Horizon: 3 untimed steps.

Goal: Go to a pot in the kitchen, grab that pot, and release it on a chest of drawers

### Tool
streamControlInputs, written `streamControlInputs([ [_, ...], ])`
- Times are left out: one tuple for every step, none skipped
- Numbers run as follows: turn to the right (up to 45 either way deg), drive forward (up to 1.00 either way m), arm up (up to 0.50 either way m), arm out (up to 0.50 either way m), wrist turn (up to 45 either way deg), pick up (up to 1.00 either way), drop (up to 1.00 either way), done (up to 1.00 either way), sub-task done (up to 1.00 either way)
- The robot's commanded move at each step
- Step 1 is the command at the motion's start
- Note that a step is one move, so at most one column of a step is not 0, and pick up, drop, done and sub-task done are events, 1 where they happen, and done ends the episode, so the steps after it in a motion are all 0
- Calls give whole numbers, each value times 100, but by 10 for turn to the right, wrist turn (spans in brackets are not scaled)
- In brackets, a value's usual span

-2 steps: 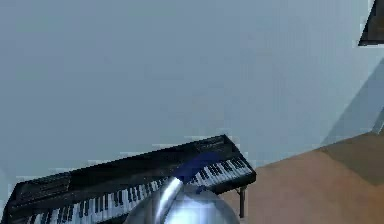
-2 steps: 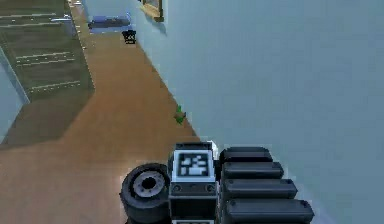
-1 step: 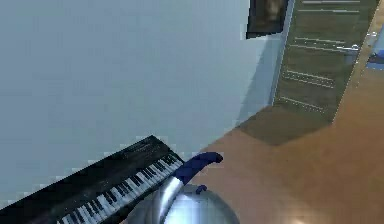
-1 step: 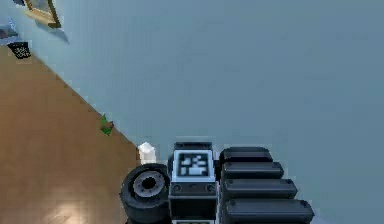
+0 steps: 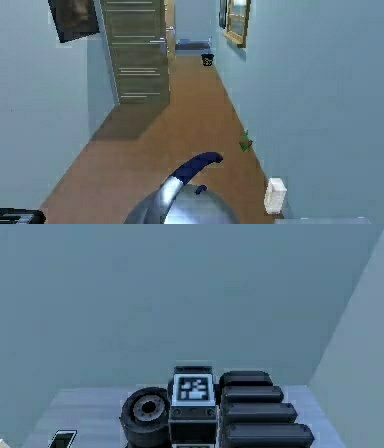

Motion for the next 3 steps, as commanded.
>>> streamControlInputs([
  [450, 0, 0, 0, 0, 0, 0, 0, 0],
  [450, 0, 0, 0, 0, 0, 0, 0, 0],
  [300, 0, 0, 0, 0, 0, 0, 0, 0],
])
